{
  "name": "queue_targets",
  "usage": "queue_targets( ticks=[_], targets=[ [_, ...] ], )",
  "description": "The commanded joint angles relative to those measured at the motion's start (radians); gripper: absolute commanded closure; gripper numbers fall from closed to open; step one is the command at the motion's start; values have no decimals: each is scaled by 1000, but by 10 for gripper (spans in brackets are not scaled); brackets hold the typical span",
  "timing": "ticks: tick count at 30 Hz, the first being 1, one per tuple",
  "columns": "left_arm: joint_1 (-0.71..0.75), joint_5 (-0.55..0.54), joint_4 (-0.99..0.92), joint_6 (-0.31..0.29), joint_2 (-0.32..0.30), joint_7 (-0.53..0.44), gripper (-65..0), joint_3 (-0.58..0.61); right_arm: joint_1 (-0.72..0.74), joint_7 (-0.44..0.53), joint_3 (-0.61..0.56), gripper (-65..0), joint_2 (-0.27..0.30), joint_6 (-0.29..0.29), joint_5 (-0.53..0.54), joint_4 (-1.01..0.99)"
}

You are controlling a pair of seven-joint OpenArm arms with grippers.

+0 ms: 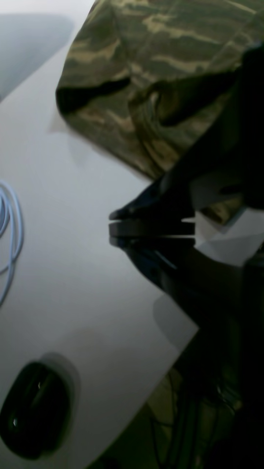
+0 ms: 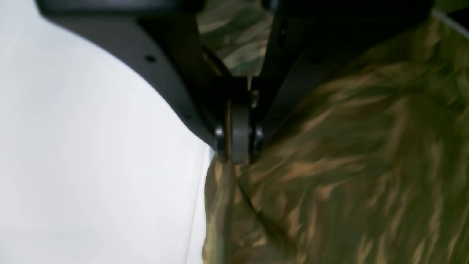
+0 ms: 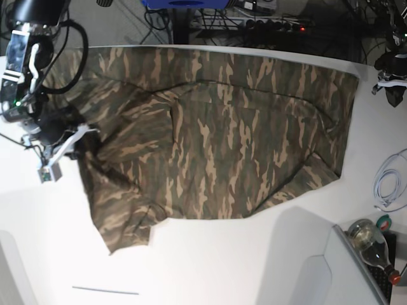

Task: Layout the t-shirt on the table in an organized manner, then fold the t-shirt properly
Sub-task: 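Pinch the shirt side with the right gripper and pull it outward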

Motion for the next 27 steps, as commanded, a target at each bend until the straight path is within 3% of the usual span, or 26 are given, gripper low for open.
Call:
queue_targets(
  ticks=[1, 8, 11, 13, 16, 18, 21, 27],
  targets=[
    [4, -8, 15, -2, -20, -24, 0, -7, -5, 9, 2, 0, -4, 4, 11, 46],
    [3, -8, 15, -2, -22, -24, 0, -7, -137, -2, 4, -9, -93, 2, 11, 77],
    [3, -8, 15, -2, -22, -24, 0, -7, -166, 0, 39, -69, -138, 2, 11, 69],
    [3, -8, 15, -2, -22, -24, 0, -7, -166, 0, 67, -159, -162, 2, 11, 60],
    [1, -8, 15, -2, -22, -24, 0, -7, -163, 0, 82, -318, -162, 2, 11, 69],
    [1, -8, 15, -2, -22, -24, 0, -9, -141, 0, 107, -378, -161, 2, 11, 92],
    [4, -8, 15, -2, -22, -24, 0, -11, -48, -4, 162, -383, -154, 2, 5, 83],
    [11, -8, 15, -2, -22, -24, 0, -17, 213, -7, 177, -386, -45, -1, 5, -251]
  ],
)
